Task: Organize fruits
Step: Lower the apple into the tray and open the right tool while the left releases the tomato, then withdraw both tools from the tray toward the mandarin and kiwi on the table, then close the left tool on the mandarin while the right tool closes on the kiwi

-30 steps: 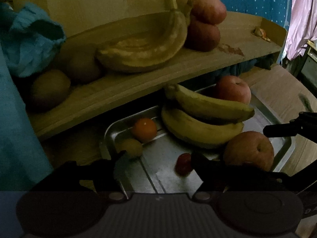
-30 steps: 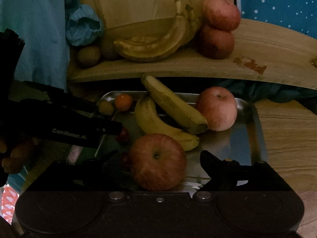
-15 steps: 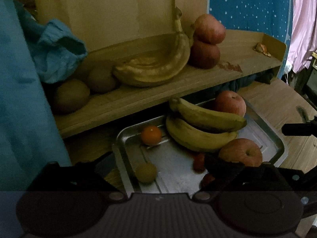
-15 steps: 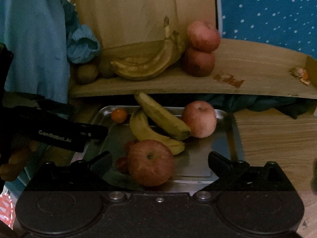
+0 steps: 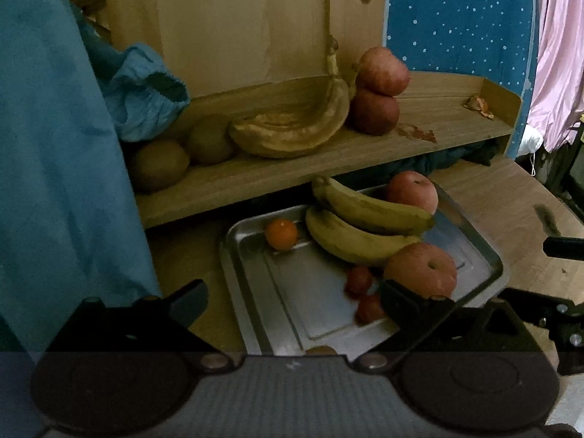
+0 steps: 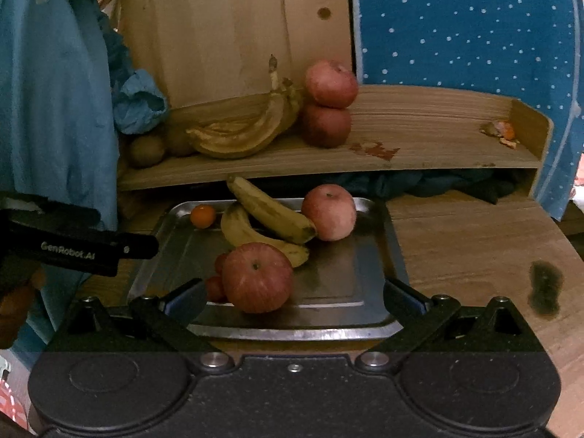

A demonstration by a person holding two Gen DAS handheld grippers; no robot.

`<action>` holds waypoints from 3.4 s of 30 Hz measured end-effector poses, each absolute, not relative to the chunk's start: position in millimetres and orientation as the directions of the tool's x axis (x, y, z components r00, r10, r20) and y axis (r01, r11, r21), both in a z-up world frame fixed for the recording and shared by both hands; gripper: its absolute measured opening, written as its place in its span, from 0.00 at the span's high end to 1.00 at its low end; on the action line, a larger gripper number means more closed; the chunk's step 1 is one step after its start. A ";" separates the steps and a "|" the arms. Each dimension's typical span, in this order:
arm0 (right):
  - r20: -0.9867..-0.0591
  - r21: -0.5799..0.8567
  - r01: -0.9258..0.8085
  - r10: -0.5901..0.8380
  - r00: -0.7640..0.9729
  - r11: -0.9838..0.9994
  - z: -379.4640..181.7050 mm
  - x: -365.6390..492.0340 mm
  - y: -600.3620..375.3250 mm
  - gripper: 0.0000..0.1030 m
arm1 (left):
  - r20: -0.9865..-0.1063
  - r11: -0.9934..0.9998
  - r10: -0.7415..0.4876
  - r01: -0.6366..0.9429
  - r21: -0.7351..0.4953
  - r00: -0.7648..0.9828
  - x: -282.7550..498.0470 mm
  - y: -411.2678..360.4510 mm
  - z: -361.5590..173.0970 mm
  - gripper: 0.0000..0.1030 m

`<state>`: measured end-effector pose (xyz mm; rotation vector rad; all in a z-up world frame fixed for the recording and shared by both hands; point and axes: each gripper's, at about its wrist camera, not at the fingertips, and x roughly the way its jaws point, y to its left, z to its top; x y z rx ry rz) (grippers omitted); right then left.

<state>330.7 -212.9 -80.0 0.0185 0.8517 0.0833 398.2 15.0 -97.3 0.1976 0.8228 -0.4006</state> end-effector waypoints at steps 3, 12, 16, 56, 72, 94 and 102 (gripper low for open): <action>-0.751 0.044 -0.077 0.083 0.655 0.996 -77.0 324.0 -214.4 0.01 | -0.751 0.908 -0.266 0.418 0.015 0.605 389.6 17.6 -97.7 0.00; -0.768 0.069 -0.129 0.135 0.626 0.989 -77.1 309.9 -226.1 0.01 | -0.781 0.928 -0.219 0.373 0.019 0.585 357.6 22.3 -101.9 0.00; -0.778 0.086 -0.167 0.171 0.605 0.982 -75.7 298.0 -234.9 0.01 | -0.789 0.943 -0.179 0.332 0.033 0.587 340.0 18.9 -99.8 0.00; -0.834 0.129 -0.332 0.283 0.473 0.935 -72.5 199.9 -309.3 0.01 | -0.821 0.983 0.004 0.151 0.109 0.571 192.0 -43.9 -96.7 0.00; -0.834 0.153 -0.344 0.308 0.458 0.926 -76.6 201.8 -302.2 0.01 | -0.822 0.973 0.058 0.152 0.174 0.566 189.3 -47.4 -87.3 0.00; -0.858 0.097 -0.308 0.236 0.456 0.946 -89.9 252.9 -285.5 0.01 | -0.870 0.936 -0.006 0.310 0.169 0.493 246.7 -53.5 -116.2 0.00; -0.866 0.052 -0.298 0.191 0.461 0.953 -94.1 272.9 -279.1 0.01 | -0.874 0.888 -0.069 0.429 0.166 0.480 269.6 -65.5 -129.4 0.00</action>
